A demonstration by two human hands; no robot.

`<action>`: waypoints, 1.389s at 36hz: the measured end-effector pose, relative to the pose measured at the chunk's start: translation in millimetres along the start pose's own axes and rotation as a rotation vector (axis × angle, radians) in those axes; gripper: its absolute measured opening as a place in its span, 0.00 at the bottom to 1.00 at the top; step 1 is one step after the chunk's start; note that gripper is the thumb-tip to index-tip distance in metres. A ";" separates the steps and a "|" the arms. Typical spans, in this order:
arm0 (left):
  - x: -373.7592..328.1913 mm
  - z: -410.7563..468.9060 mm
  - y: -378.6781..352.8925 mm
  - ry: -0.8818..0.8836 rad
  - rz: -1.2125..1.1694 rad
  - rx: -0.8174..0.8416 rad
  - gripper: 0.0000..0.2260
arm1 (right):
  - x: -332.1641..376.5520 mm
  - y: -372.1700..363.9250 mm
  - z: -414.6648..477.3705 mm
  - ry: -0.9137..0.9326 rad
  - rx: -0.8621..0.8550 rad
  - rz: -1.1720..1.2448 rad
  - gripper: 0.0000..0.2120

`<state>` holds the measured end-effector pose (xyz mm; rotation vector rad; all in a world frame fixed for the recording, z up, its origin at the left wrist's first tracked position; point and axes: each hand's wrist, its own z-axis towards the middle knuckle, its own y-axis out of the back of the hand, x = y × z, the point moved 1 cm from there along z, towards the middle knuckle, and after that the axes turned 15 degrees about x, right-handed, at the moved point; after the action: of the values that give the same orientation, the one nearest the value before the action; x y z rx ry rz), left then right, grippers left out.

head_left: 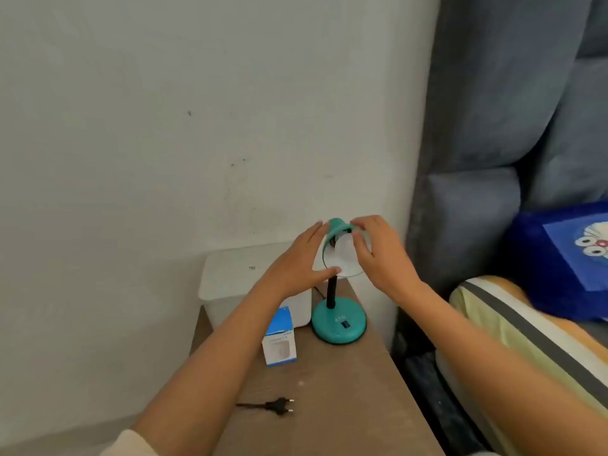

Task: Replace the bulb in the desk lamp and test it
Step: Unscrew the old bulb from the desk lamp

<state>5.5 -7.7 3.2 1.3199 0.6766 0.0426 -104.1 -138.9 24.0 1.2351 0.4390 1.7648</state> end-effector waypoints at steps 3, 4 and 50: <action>5.9 12.7 -11.1 -0.014 -0.082 0.081 0.45 | -18.1 -10.2 -4.7 -0.047 -0.061 0.056 0.10; 9.1 16.0 -14.9 -0.011 -0.125 0.093 0.47 | -23.2 -15.7 -6.3 -0.078 -0.063 0.058 0.09; 32.0 40.8 -32.0 -0.211 -0.261 -0.060 0.45 | -59.1 -57.7 35.0 -0.222 -0.022 0.400 0.19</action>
<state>40.0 -39.5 -35.8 1.1506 0.6562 -0.2823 -41.0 -164.6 -34.5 1.5634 0.0424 1.9227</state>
